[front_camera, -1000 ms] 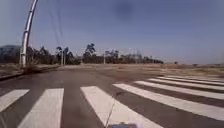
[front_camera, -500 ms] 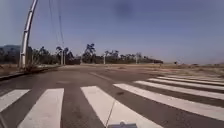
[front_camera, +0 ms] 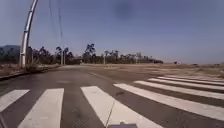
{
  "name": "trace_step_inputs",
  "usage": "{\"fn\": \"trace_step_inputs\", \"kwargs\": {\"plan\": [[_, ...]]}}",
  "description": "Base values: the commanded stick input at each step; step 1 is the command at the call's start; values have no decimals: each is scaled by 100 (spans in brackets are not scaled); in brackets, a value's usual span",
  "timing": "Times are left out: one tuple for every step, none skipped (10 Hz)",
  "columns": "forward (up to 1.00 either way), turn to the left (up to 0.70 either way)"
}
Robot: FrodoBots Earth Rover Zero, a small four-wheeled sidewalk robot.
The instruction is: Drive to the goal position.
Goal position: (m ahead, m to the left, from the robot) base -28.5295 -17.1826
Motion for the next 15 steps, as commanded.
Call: {"fn": "trace_step_inputs", "kwargs": {"plan": [[0,45],[0,45],[0,45],[0,45],[0,45],[0,45],[0,30],[0,3],[0,0],[0,0],[0,0],[0,0],[0,0],[0,0],[0,0]]}}
